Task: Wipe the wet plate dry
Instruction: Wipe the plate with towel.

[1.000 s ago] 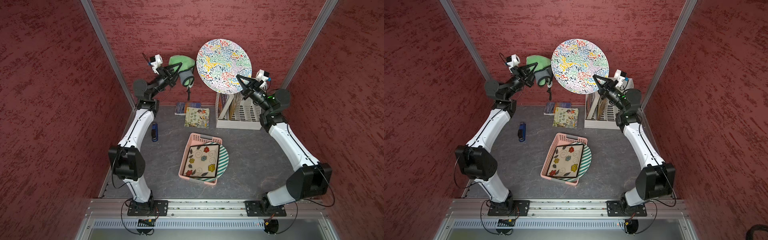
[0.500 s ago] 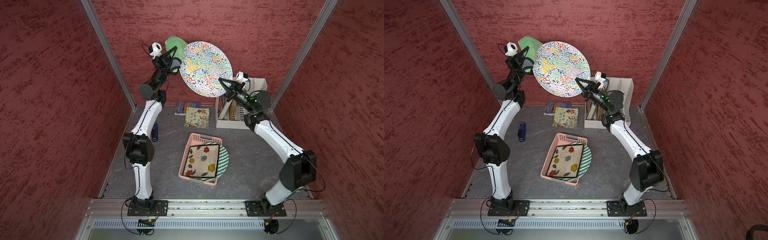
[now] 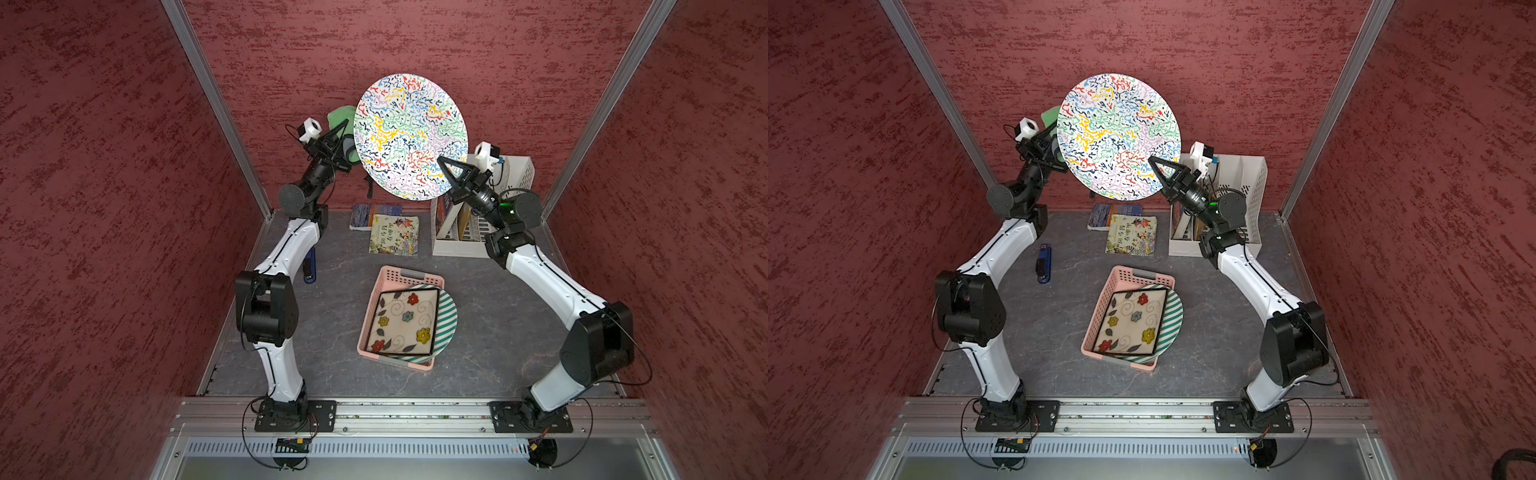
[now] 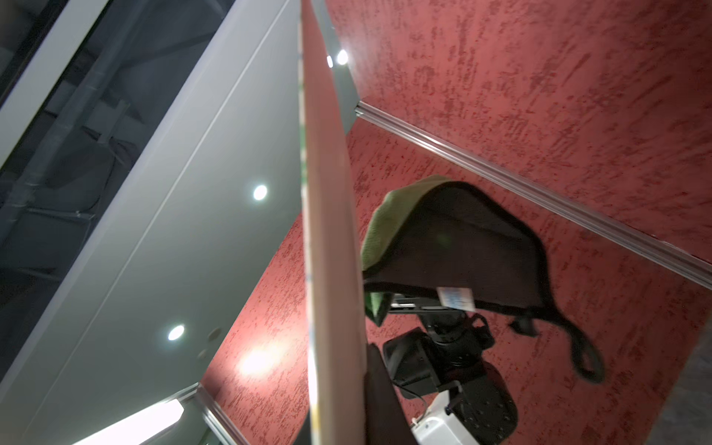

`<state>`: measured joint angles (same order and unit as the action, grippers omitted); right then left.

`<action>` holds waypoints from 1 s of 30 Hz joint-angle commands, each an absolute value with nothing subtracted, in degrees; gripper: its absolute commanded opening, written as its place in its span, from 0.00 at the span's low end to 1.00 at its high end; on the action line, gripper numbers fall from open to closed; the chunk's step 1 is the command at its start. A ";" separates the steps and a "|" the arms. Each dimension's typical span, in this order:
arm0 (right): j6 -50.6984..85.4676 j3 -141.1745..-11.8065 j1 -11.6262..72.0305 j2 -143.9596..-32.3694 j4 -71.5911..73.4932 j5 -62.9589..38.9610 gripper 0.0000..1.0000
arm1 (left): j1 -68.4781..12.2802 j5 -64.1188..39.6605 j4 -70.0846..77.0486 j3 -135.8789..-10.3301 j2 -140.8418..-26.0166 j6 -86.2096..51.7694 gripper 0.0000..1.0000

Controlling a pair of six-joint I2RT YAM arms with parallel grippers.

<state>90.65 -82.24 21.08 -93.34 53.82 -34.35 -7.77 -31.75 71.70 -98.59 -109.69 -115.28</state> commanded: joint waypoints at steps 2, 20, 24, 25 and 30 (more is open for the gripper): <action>86.13 -84.73 24.44 -92.47 55.91 -32.91 0.00 | -8.67 -34.40 70.47 -108.25 -113.63 -122.32 0.00; 83.14 -102.02 27.35 -103.54 47.79 -25.48 0.00 | -20.18 -31.63 71.86 -119.27 -117.07 -126.83 0.00; 81.19 -109.47 22.89 -105.75 42.57 -23.48 0.00 | -19.00 -31.46 74.61 -109.78 -111.78 -126.30 0.00; 81.46 -109.25 21.92 -105.61 42.59 -23.40 0.00 | -17.77 -31.31 74.89 -107.81 -110.34 -126.08 0.00; 82.31 -101.09 21.90 -101.74 42.94 -29.01 0.00 | -9.25 -30.70 73.93 -109.40 -107.48 -125.10 0.00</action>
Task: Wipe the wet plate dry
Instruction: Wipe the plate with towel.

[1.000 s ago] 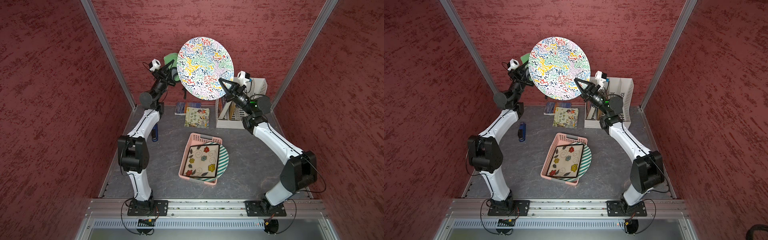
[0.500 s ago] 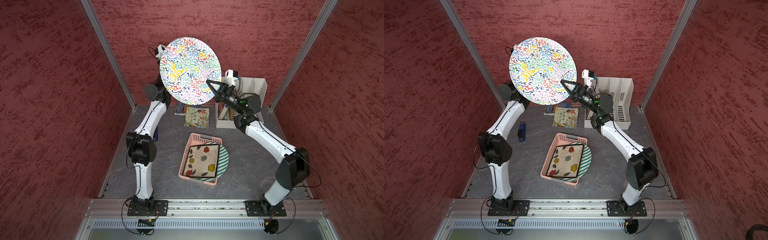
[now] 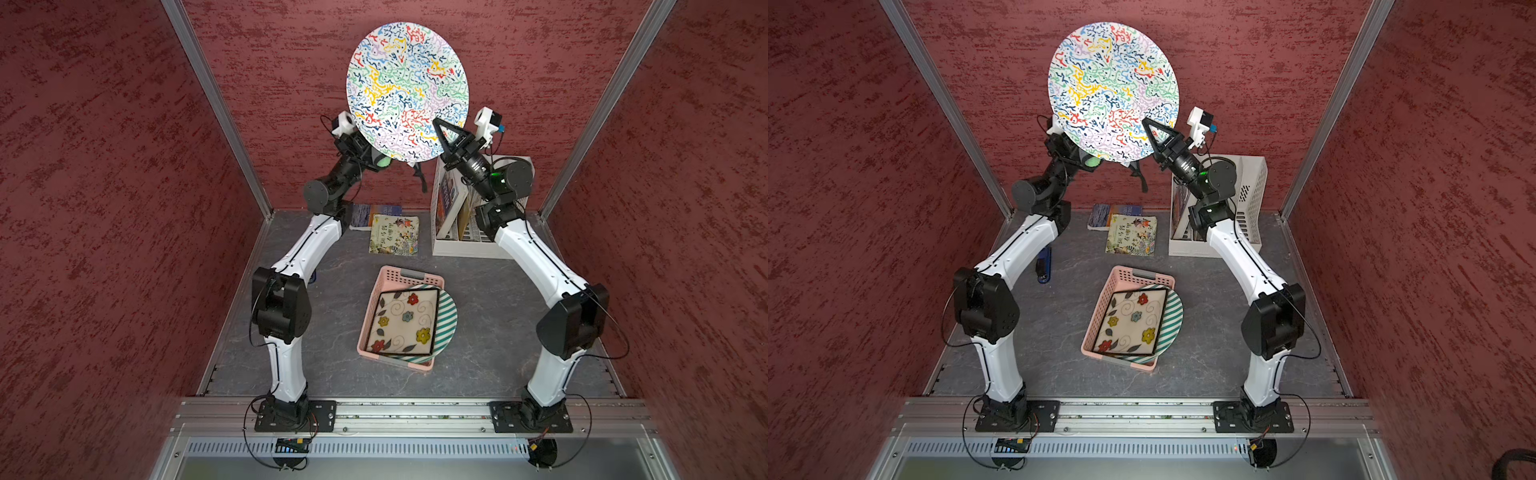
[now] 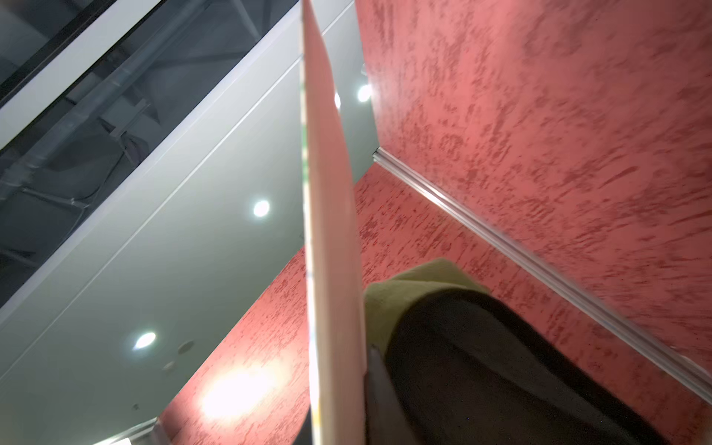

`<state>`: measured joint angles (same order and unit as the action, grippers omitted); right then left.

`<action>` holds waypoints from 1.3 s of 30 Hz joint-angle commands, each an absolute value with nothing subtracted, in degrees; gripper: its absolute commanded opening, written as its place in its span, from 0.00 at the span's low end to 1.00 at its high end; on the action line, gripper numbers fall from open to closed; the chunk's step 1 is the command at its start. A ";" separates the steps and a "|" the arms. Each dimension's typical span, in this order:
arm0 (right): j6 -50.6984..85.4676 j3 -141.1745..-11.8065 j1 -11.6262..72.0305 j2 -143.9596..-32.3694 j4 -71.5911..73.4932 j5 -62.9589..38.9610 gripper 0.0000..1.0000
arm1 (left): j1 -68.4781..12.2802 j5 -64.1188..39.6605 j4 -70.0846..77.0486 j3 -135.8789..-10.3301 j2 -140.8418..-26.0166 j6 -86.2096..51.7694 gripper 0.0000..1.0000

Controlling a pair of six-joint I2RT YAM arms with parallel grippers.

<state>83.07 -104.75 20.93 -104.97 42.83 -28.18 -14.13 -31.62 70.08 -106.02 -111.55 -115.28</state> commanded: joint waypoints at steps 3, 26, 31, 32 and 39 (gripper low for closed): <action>82.97 -94.20 25.32 -99.29 45.94 -31.24 0.00 | -7.02 -29.76 72.33 -118.04 -111.13 -126.00 0.00; 87.57 -124.83 28.22 -117.60 43.84 -35.38 0.00 | -5.67 -26.59 76.68 -101.69 -106.62 -126.98 0.00; 88.88 -111.63 29.00 -113.13 50.65 -32.70 0.00 | -5.80 -28.48 74.32 -113.34 -111.23 -127.33 0.00; 89.68 -111.29 29.05 -113.26 52.60 -32.66 0.00 | -5.80 -28.66 74.10 -114.96 -112.09 -127.62 0.00; 91.38 -107.70 24.28 -108.58 57.80 -27.99 0.00 | -1.54 -28.44 74.10 -110.81 -111.49 -126.75 0.00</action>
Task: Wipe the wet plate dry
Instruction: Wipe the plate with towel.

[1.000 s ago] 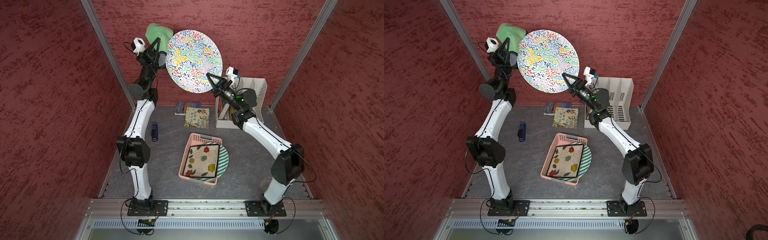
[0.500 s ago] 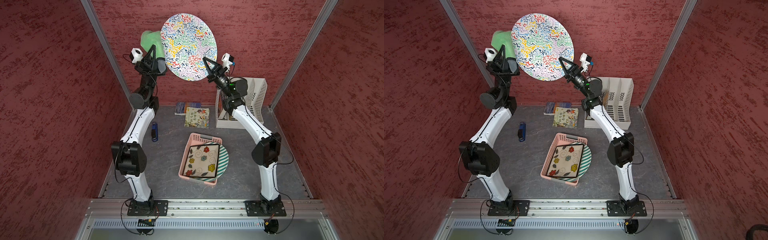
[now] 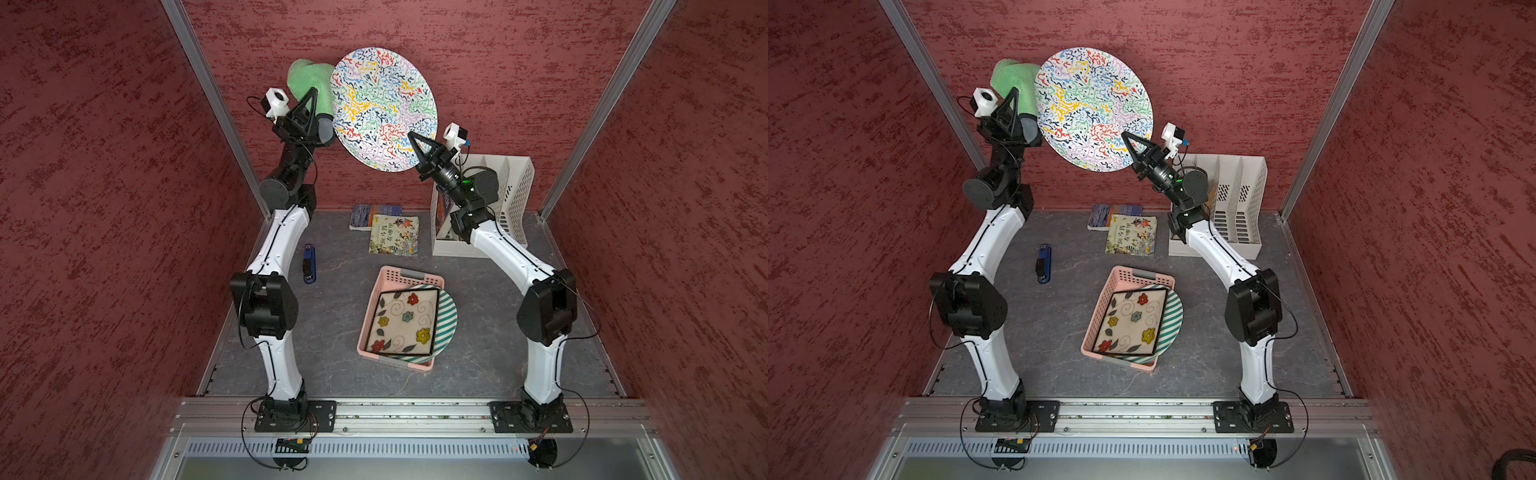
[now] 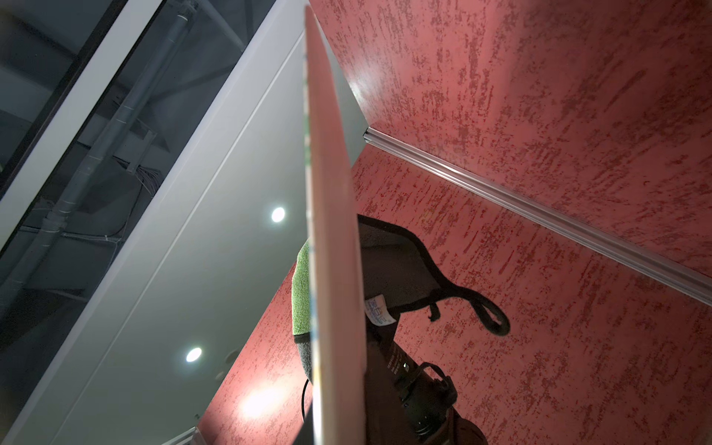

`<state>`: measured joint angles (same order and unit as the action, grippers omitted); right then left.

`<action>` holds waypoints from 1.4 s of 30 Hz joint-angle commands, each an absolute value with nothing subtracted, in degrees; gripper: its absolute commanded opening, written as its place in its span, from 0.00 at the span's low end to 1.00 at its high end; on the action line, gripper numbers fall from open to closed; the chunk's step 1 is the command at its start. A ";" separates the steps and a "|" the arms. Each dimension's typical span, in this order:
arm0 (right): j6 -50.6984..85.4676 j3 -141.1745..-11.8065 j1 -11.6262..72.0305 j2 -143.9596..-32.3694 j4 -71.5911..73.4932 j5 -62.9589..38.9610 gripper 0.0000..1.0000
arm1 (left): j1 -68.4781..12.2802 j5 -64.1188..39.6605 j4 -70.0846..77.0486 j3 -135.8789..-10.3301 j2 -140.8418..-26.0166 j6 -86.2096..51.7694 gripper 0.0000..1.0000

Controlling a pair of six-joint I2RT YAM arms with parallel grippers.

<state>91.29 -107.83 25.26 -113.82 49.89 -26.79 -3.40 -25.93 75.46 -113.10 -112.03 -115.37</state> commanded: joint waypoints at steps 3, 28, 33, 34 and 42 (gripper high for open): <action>90.96 -106.76 23.16 -107.20 57.16 -28.54 0.00 | -1.46 -27.87 74.07 -108.82 -111.23 -126.54 0.00; 83.59 -153.99 27.06 -132.52 27.36 -30.64 0.00 | -17.95 -30.81 71.01 -118.32 -116.27 -126.75 0.00; 83.01 -145.57 22.73 -127.88 28.79 -31.32 0.00 | -11.90 -30.32 71.30 -115.66 -112.56 -126.22 0.00; 82.04 -142.03 23.36 -125.87 28.79 -32.87 0.00 | -10.37 -30.25 71.02 -116.47 -112.51 -126.12 0.00; 83.18 -132.81 30.61 -123.01 32.19 -29.04 0.00 | -9.03 -32.04 71.82 -110.15 -110.74 -123.50 0.00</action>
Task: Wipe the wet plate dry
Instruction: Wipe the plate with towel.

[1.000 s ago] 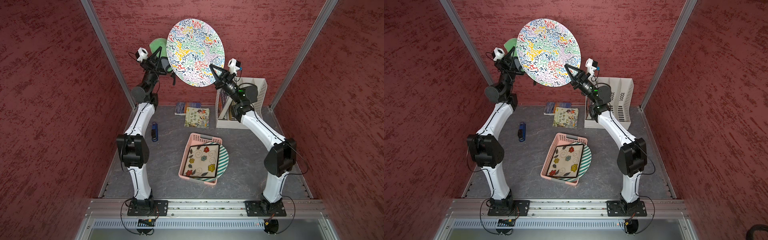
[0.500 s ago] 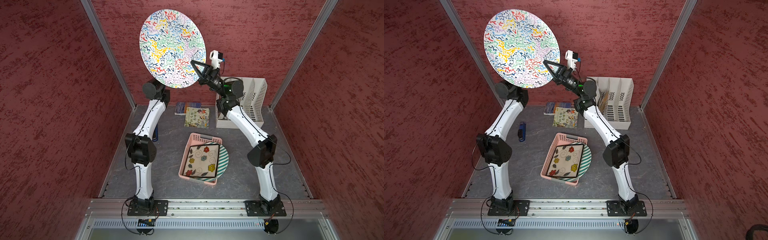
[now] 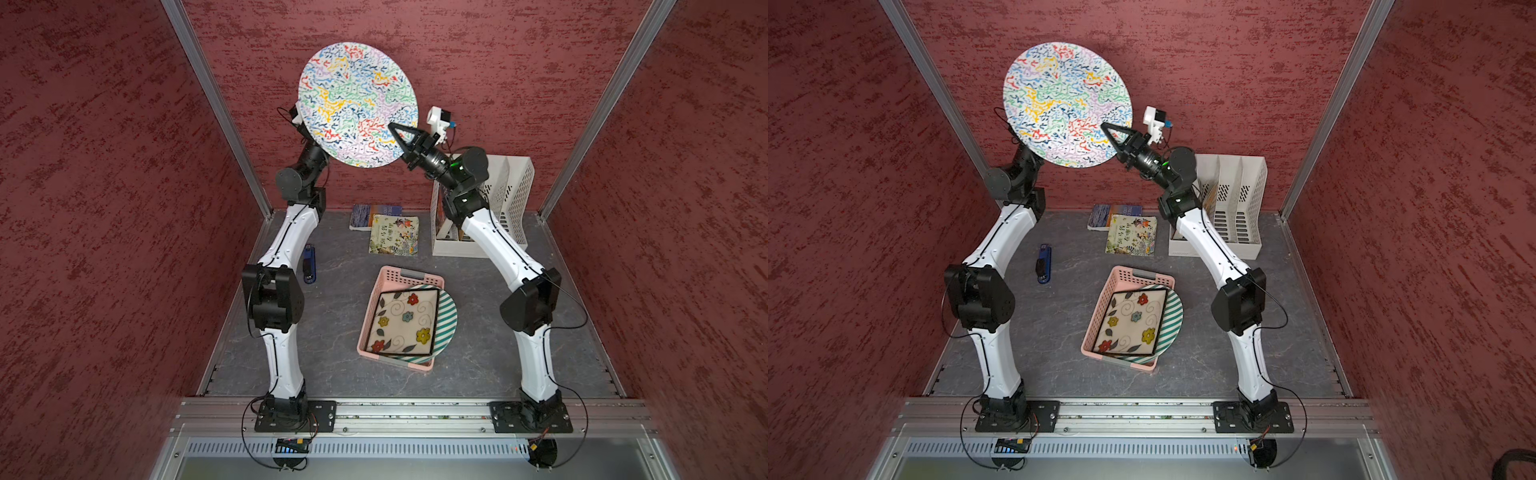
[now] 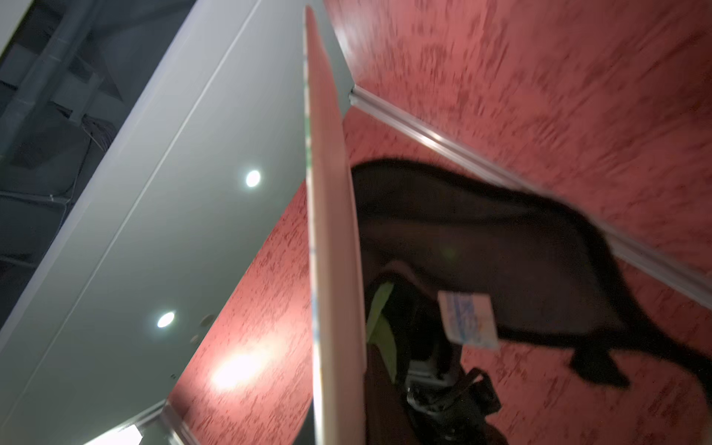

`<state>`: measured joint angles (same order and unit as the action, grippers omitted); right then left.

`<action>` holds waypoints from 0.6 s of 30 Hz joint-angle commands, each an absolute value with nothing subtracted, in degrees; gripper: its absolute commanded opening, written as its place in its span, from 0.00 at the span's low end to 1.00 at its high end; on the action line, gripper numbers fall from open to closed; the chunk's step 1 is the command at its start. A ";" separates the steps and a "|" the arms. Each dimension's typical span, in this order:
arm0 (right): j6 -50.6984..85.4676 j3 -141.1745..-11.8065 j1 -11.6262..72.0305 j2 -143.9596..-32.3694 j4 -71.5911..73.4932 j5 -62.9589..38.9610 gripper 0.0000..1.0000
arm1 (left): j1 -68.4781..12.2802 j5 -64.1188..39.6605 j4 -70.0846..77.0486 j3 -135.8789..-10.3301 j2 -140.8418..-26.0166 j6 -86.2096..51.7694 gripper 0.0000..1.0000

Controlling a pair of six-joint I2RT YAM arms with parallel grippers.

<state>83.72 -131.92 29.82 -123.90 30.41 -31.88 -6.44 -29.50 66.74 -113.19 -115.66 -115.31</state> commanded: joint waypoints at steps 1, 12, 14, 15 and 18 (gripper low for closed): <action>82.75 -132.71 29.50 -122.81 30.53 -27.11 0.00 | -8.93 -32.87 72.27 -106.72 -109.16 -122.92 0.00; 66.05 -117.89 23.10 -109.26 7.46 -19.87 0.00 | -2.72 -47.57 13.67 -76.27 -75.20 -65.39 0.00; 61.72 -115.69 25.02 -107.55 1.00 -18.51 0.00 | -6.32 -38.98 -13.96 -84.66 -73.63 -43.63 0.00; 60.15 -114.79 26.10 -107.07 -1.01 -18.20 0.00 | -8.81 -34.43 -23.15 -89.43 -74.75 -34.59 0.00; 58.87 -113.30 29.34 -106.86 -2.60 -18.31 0.00 | -15.54 -25.59 -38.44 -101.60 -81.62 -18.08 0.00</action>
<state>64.29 -114.13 25.08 -108.42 1.65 -18.70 -10.96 -34.26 -5.96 -94.83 -77.06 -47.64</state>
